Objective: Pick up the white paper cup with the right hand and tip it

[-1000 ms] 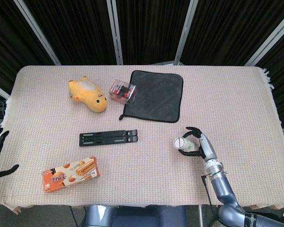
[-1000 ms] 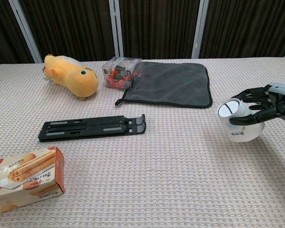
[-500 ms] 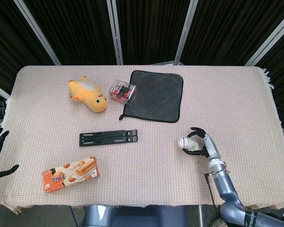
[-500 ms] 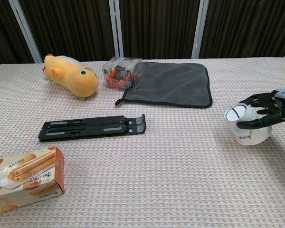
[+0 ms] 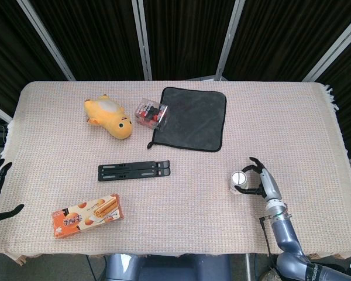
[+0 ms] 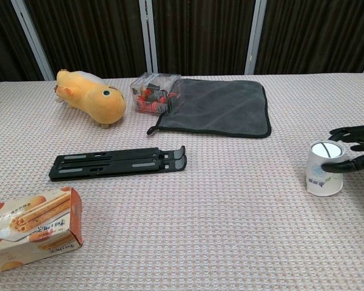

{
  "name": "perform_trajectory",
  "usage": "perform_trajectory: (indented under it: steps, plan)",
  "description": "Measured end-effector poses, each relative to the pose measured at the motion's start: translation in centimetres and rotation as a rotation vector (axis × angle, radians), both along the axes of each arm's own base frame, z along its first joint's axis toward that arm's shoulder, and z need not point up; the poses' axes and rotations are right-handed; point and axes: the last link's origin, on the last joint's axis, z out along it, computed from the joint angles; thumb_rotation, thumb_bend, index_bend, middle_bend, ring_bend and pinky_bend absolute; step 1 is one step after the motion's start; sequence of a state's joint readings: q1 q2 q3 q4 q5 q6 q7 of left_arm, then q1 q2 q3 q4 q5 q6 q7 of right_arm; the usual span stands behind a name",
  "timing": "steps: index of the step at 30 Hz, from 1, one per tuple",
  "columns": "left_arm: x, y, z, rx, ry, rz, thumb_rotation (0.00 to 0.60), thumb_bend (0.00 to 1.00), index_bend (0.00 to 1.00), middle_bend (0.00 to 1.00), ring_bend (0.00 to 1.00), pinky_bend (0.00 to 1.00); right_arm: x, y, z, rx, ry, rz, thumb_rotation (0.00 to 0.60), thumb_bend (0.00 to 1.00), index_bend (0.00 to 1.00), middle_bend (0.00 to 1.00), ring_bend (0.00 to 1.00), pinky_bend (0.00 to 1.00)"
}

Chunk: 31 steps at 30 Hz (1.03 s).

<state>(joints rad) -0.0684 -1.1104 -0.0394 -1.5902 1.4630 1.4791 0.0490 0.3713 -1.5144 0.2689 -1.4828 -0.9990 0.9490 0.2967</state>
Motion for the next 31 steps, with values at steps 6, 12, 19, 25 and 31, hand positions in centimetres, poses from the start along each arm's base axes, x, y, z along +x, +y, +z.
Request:
perform_trajectory:
  steps: [6, 12, 19, 25, 31]
  plan:
    - [0.1, -0.1, 0.1, 0.005, 0.001, -0.005, 0.600, 0.00, 0.00, 0.00, 0.00, 0.00, -0.8, 0.9, 1.2, 0.005, 0.053, 0.029, 0.600, 0.19, 0.14, 0.00, 0.00, 0.00]
    - [0.1, 0.0, 0.2, 0.009, 0.000, -0.001, 0.600, 0.00, 0.00, 0.00, 0.00, 0.00, -1.6, 1.9, 2.5, 0.002, 0.119, 0.060, 0.600, 0.18, 0.09, 0.00, 0.00, 0.00]
    - [-0.2, 0.1, 0.3, 0.008, 0.001, 0.005, 0.600, 0.00, 0.00, 0.00, 0.00, 0.00, -2.2, 3.3, 5.1, -0.029, 0.241, 0.136, 0.600, 0.11, 0.01, 0.00, 0.00, 0.00]
    - [-0.3, 0.1, 0.2, 0.006, 0.008, 0.008, 0.600, 0.00, 0.00, 0.00, 0.00, 0.00, -3.0, 5.4, 8.7, -0.186, 0.480, 0.241, 0.600, 0.09, 0.00, 0.00, 0.00, 0.00]
    - [-0.4, -0.2, 0.0, -0.002, 0.014, 0.010, 0.600, 0.00, 0.00, 0.00, 0.00, 0.00, -3.8, 7.0, 10.9, -0.276, 0.703, 0.291, 0.600, 0.06, 0.00, 0.00, 0.00, 0.00]
